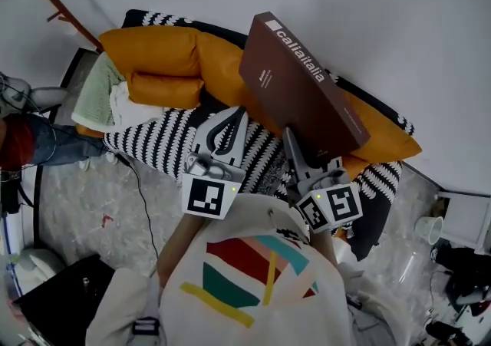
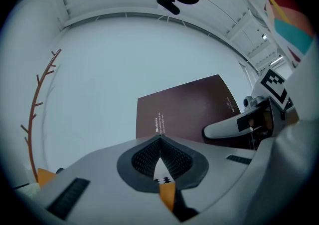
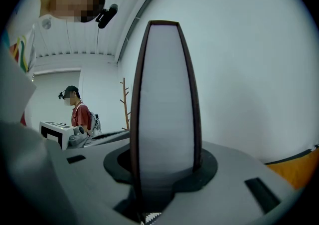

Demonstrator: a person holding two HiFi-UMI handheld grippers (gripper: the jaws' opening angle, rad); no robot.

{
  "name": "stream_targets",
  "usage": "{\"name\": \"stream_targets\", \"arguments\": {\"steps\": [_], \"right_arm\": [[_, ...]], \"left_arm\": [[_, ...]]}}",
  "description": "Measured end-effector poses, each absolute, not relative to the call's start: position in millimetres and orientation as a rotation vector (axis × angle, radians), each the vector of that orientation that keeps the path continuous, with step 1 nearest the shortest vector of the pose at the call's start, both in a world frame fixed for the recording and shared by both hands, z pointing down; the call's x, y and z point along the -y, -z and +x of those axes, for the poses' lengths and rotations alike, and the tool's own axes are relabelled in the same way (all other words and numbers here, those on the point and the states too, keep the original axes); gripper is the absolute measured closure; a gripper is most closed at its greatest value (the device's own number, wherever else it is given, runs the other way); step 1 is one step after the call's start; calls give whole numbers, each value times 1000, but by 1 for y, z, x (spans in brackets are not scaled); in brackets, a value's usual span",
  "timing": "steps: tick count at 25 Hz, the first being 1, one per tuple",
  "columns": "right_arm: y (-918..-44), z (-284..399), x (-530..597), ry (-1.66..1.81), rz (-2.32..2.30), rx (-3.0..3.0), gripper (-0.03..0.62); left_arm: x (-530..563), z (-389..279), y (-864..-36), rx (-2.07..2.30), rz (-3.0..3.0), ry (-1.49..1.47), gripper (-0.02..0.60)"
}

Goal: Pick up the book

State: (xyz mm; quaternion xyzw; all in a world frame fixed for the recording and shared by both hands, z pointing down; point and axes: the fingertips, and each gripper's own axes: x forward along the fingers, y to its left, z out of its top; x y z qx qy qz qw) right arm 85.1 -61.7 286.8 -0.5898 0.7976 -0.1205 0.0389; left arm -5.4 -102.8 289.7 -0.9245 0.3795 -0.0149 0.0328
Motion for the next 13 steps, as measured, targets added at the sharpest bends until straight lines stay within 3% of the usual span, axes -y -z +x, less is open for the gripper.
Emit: {"name": "stream_targets", "arguments": {"steps": [13], "right_arm": [[-303, 78, 41, 438, -1805, -2510, 436]], "left_arm": [[89, -19, -287, -1204, -2825, 59, 578]]}}
